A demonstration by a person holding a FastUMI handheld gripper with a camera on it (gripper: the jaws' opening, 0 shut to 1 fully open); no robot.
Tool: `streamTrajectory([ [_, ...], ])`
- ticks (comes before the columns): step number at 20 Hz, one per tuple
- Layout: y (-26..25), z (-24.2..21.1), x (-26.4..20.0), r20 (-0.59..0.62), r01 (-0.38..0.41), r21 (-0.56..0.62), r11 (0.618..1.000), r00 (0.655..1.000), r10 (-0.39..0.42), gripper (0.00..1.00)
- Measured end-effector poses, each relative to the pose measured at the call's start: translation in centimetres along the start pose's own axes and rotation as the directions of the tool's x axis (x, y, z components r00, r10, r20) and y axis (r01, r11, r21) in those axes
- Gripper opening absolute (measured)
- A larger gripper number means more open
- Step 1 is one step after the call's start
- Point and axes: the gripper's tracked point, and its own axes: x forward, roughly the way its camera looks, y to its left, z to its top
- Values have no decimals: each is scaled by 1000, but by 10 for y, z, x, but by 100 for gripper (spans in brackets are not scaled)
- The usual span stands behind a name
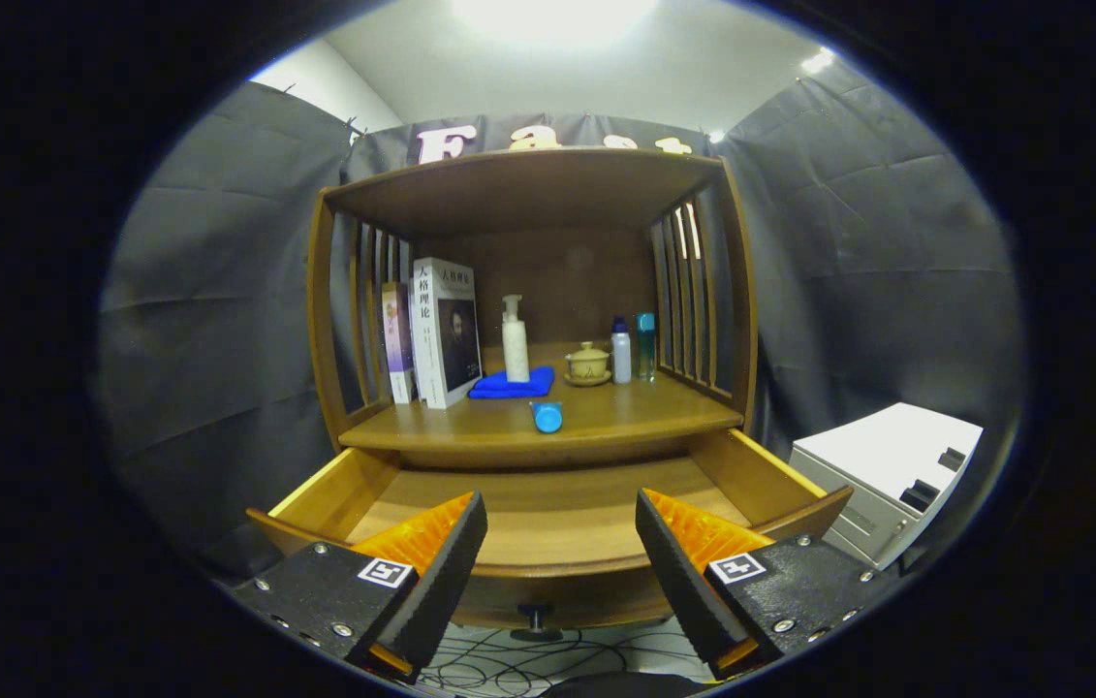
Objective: Pull open the drawer, take out the items inside it, and place them on the countertop above the cabinet.
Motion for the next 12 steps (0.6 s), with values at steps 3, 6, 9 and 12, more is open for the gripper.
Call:
streamTrajectory([
  [3,1,-18,0,-38,7,-10,1000,999,-8,95],
  [6,2,-36,0,-81,13,24,1000,997,-11,95],
  [9,-1,-52,1,-119,21,37,999,993,-17,95],
  [12,-3,-68,1,-158,23,45,999,987,-16,95],
])
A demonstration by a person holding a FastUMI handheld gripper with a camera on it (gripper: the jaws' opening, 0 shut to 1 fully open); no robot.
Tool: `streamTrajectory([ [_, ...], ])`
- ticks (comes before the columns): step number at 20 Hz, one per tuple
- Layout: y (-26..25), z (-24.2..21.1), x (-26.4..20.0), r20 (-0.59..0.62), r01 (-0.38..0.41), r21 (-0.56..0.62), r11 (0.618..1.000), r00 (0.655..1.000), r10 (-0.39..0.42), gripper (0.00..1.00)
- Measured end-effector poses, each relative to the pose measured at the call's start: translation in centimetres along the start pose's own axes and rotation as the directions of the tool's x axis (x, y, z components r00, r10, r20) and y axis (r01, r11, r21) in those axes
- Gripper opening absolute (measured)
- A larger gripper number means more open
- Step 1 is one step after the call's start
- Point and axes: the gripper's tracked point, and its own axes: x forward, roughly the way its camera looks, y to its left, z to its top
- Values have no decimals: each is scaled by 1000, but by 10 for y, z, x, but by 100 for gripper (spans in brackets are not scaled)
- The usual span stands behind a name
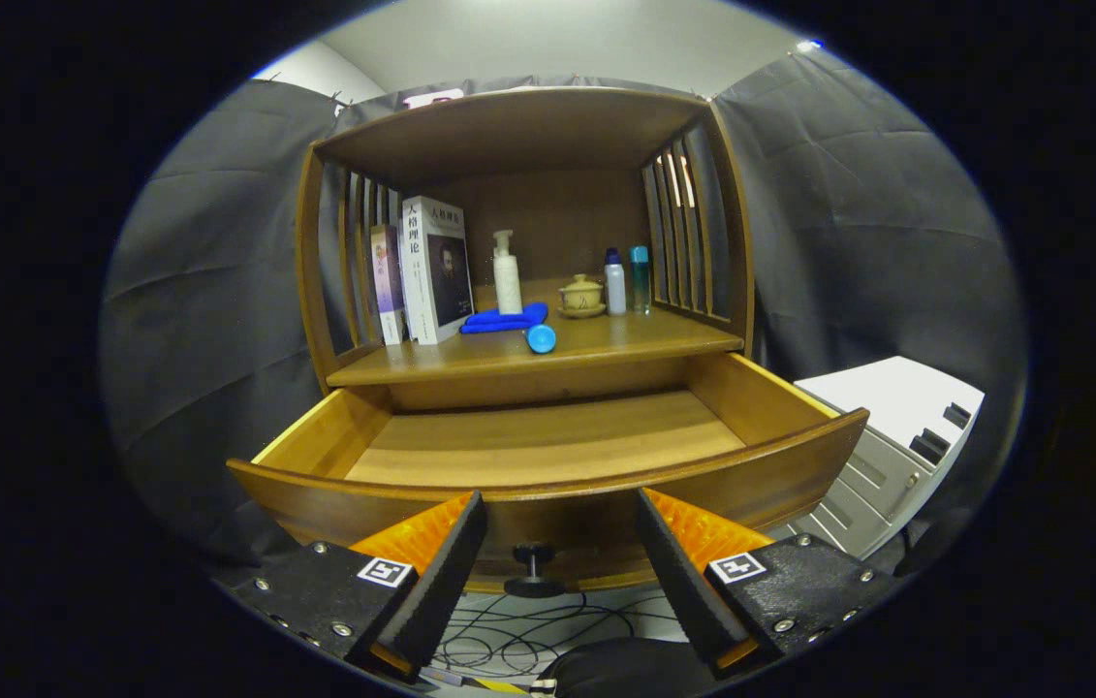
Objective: Pull open the drawer, take out the items inside it, and place them on the countertop above the cabinet.
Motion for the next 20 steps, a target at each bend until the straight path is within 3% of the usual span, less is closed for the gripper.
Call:
streamTrajectory([
  [9,15,-38,18,-106,-49,-32,998,993,45,96],
  [20,13,-30,36,-83,-63,-33,997,995,60,95],
])
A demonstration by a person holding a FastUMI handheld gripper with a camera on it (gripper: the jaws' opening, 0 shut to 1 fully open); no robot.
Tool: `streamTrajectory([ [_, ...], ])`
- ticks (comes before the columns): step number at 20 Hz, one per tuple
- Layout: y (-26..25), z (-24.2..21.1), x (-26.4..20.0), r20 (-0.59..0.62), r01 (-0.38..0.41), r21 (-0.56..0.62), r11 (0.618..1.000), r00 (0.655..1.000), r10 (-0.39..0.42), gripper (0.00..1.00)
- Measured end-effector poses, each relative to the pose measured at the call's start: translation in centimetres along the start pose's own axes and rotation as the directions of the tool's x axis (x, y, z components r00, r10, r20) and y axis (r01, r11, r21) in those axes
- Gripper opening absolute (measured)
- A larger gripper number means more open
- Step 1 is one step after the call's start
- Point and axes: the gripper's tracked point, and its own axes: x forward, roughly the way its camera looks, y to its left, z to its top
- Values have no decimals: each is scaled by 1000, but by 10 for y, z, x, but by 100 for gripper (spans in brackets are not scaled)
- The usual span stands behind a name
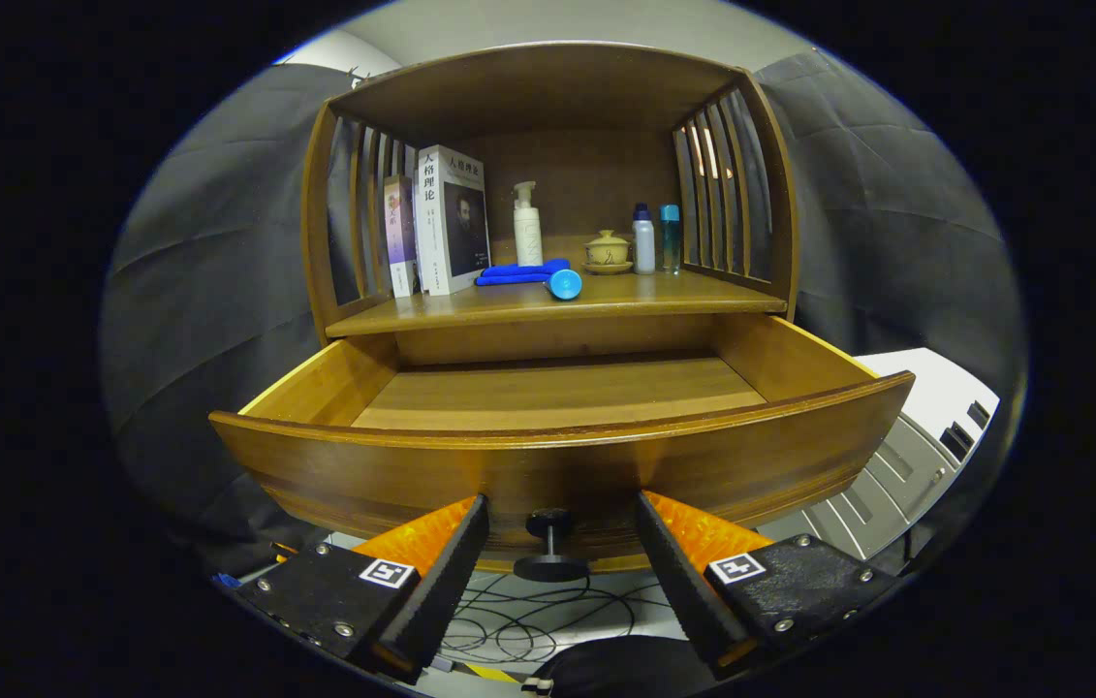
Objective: Pull open the drawer, take out the items inside it, and place them on the countertop above the cabinet.
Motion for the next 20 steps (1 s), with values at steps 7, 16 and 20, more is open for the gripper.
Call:
streamTrajectory([
  [7,0,21,28,50,-8,11,1000,999,7,94],
  [16,-3,31,57,83,-21,46,999,996,17,93],
  [20,-3,35,70,93,-18,45,999,996,14,93],
])
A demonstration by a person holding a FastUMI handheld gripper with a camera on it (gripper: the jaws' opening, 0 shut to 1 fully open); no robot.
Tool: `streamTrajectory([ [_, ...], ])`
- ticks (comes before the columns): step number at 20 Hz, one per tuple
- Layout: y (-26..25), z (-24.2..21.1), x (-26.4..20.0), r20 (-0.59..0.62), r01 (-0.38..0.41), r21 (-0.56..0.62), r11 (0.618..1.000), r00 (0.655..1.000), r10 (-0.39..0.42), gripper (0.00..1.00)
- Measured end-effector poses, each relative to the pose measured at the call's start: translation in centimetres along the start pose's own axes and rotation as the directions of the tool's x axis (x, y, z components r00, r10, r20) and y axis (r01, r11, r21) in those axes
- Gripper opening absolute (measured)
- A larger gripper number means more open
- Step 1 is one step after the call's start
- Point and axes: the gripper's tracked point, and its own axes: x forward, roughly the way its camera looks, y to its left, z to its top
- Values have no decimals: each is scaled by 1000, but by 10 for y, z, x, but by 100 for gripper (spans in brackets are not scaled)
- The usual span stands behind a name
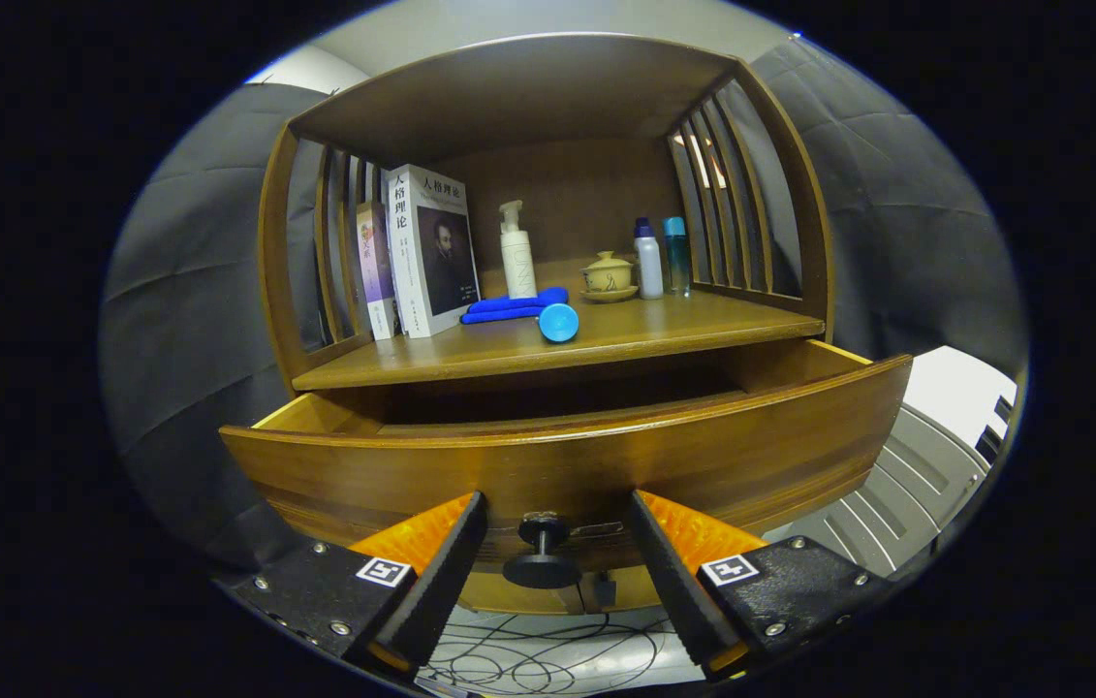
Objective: Pull open the drawer, take out the items inside it, and place them on the countertop above the cabinet.
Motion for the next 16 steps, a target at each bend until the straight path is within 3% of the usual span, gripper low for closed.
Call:
streamTrajectory([
  [16,1,10,44,-4,5,-29,1000,1000,-5,93],
])
